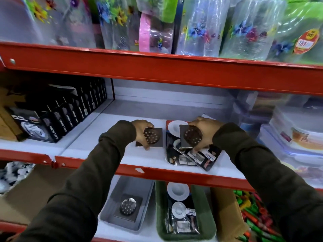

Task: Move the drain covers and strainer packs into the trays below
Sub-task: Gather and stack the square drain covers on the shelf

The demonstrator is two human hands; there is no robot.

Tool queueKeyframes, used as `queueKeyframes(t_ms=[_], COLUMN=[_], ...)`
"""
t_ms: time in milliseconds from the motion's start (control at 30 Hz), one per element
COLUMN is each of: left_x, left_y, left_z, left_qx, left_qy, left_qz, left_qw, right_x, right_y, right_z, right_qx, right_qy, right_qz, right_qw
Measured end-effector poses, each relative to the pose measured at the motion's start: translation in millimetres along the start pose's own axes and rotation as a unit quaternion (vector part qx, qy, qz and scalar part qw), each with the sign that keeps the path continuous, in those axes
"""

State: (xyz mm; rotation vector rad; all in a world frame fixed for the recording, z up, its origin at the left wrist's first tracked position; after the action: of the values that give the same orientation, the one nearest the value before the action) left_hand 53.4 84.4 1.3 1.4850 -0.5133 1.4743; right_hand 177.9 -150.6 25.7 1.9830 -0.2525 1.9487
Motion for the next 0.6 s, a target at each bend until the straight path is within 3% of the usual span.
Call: queueKeyframes(t_ms=[300,600], left_x=[2,-5], left_y=[7,-1], left_z=[-87,-130], left_qx=[0.099,0.018], left_qy=[-0.05,0.071], left_qz=[-0.062,-0.077], left_qw=[0.992,0.994], right_x=[22,18], right_y=[-33,-73], right_z=[-57,-115], right_qx=[0.009,0.004], right_qy=[-0.09,-0.124], right_qz=[0.067,0.063], right_qw=[0.994,0.99])
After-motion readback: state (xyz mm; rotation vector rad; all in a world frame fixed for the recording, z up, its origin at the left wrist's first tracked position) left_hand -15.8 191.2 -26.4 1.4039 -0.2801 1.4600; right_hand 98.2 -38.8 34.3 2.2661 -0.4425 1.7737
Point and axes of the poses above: each hand's wrist, its own y-axis away from the middle knuckle, its own x-axis out of the back of the hand, z = x × y, the point moved 2 cm from there along -y, towards the middle knuckle, and after that the axes turned 15 degrees about x, right-handed, at the moved point
